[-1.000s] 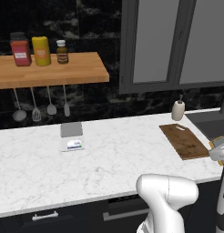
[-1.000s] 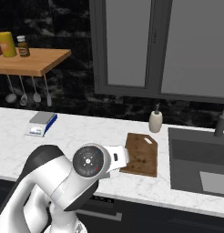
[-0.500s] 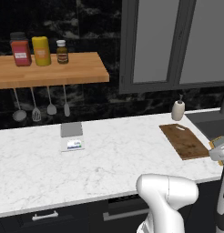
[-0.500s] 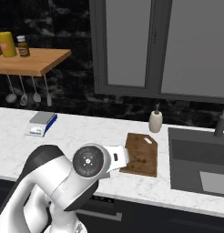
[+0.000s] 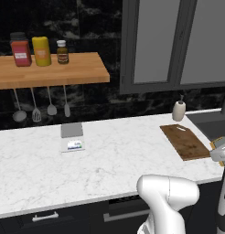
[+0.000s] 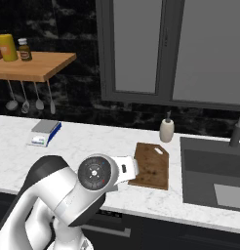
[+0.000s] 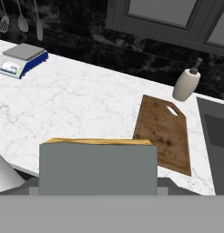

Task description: Pick up the sponge from the counter and clean the cutting board by briefly scrubbing or pressing down on the cutting board. Once finished, release the sponge.

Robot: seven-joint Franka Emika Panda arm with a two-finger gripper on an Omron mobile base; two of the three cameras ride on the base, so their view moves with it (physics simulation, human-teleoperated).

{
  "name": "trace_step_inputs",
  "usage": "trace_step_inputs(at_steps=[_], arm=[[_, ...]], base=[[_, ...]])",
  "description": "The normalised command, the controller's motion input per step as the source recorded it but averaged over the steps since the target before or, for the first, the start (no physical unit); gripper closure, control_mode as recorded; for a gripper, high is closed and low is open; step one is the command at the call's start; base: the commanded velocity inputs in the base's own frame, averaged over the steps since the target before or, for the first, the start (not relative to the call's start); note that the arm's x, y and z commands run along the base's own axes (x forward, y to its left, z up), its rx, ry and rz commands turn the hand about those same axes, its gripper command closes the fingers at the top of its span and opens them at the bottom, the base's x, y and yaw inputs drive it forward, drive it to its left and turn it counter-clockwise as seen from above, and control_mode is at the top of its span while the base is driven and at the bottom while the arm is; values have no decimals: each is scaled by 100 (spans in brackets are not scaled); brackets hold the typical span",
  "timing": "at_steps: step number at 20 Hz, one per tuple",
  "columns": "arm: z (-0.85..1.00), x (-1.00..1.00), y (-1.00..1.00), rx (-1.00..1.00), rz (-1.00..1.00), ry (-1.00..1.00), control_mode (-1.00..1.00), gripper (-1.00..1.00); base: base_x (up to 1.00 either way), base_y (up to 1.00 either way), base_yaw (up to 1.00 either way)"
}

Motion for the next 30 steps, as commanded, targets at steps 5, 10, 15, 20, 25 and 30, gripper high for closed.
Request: trace_step_inputs(at_steps=[5, 10, 15, 20, 25, 30], arm=[[0, 0, 0, 0, 0, 0, 100, 100], [0, 0, 0, 0, 0, 0, 100, 100], [0, 0, 0, 0, 0, 0, 100, 100], [33, 43, 0, 0, 0, 4, -100, 100], [47, 83, 0, -1, 0, 13, -100, 100], [16, 93, 0, -1, 0, 20, -100, 100]], base=[[0, 0, 0], [3, 0, 0], [7, 0, 0], [4, 0, 0], [0, 0, 0], [0, 0, 0]])
